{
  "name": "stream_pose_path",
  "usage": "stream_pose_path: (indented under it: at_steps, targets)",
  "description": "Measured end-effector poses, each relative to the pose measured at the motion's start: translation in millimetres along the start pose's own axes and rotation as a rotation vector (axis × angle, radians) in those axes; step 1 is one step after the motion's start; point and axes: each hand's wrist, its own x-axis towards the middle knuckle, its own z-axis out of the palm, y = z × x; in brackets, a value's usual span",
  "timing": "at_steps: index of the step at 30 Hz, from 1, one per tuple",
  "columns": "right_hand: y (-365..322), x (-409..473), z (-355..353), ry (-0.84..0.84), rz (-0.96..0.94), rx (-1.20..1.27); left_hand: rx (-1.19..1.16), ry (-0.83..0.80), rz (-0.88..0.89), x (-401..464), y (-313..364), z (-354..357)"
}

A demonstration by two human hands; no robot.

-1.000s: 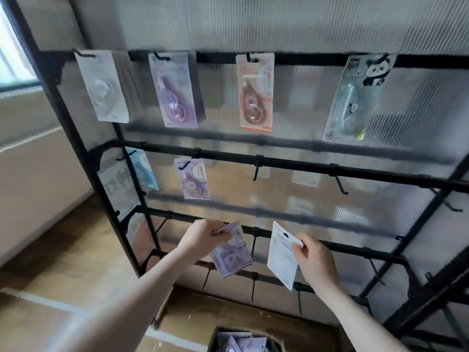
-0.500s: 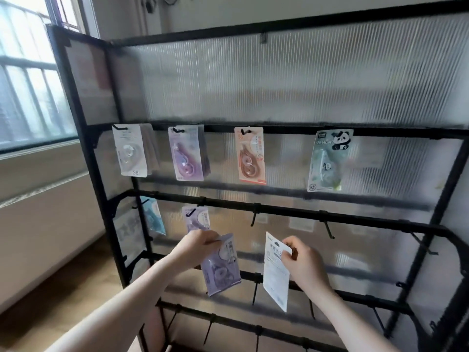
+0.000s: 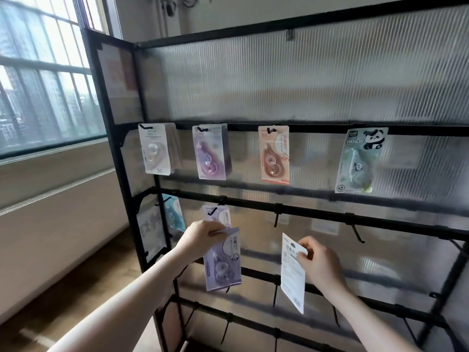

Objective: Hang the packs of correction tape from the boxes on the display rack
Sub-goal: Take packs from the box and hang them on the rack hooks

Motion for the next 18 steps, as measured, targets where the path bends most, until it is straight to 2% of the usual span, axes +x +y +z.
stream_pose_path:
  at_steps: [6,11,18]
  targets:
    - [-33.3,12.5,37.0,0.03,0.011,-0.001,-0.042,-0.066,0.05,31.2,-42.0,-10.3]
    - [-62.7,27.1,74.1,0.07,0.066,-0.032,-0.074,-0.046,0.153,64.8,-83.4,-23.7]
    - [-87.7,34.2,108.7,0.14,0.154,-0.047,-0.164,-0.054,0.171,99.4,-117.8,-22.1]
